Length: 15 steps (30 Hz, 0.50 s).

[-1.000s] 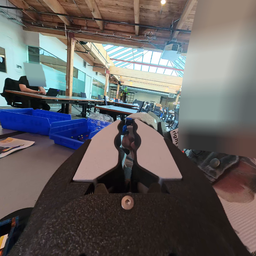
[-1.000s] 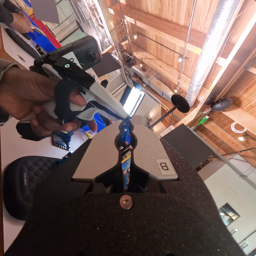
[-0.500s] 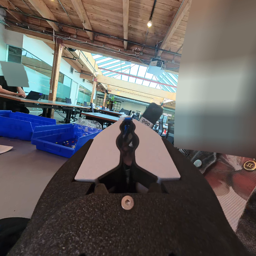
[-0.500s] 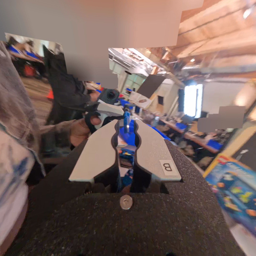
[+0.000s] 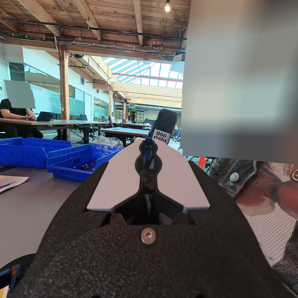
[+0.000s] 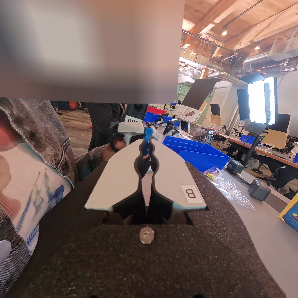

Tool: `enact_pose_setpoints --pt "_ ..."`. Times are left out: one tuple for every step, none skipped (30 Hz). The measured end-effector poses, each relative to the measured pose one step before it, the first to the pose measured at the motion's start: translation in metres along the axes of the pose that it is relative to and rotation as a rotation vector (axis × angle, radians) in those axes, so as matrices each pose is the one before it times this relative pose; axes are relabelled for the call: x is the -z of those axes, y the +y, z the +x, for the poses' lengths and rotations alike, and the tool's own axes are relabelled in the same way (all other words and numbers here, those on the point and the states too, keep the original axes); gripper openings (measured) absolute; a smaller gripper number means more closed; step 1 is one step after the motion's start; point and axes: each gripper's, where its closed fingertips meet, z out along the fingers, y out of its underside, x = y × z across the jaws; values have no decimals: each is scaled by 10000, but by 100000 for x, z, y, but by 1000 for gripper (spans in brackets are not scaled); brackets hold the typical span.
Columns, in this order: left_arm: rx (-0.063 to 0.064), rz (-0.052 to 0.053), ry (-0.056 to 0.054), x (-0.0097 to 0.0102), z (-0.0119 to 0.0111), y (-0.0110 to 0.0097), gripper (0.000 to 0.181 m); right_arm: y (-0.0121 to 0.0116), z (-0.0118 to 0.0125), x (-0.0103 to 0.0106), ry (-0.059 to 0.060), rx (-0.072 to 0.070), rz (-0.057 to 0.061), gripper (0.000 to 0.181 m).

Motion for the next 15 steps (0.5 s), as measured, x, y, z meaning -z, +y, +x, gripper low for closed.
enact_pose_setpoints --pt "-138 -154 40 -28 108 142 7 12 -74 77 -105 -105 73 4" --pt "-139 -221 15 8 45 151 7 -34 -107 81 -151 -118 123 4" --pt "-246 -258 -169 -6 -138 153 7 67 66 48 -7 -89 68 4" --pt "-250 -358 -156 24 -127 192 7 55 114 71 43 -28 33 4" --pt "-298 -479 -211 99 -166 382 6 -47 147 85 88 4 71 4" --pt "-450 -616 -296 -50 -271 642 6 -16 203 100 110 -42 20 4" --pt "-394 -539 -338 113 -223 379 6 298 184 14 85 19 -201 4" --pt "-287 -554 -290 140 -235 370 6 340 184 -31 87 36 -211 4" --pt "-314 -519 -259 101 -158 247 3 -17 126 -27 38 -84 71 4" --pt "-558 -1155 -524 -60 -748 1585 0 -963 12 158 -109 -283 666 4" --pt "-650 -1512 -615 -285 -872 2361 0 -1419 27 277 -151 -253 691 3" --pt "86 -320 337 -483 371 917 0 121 666 32 374 476 -525 4" --pt "890 792 601 -202 334 -500 0 1095 986 -17 527 683 -1023 4" --pt "795 943 399 72 -181 -750 0 435 383 -26 -85 -187 -206 4" --pt "638 1150 246 340 -302 -1148 0 -282 91 159 -381 -732 441 4"
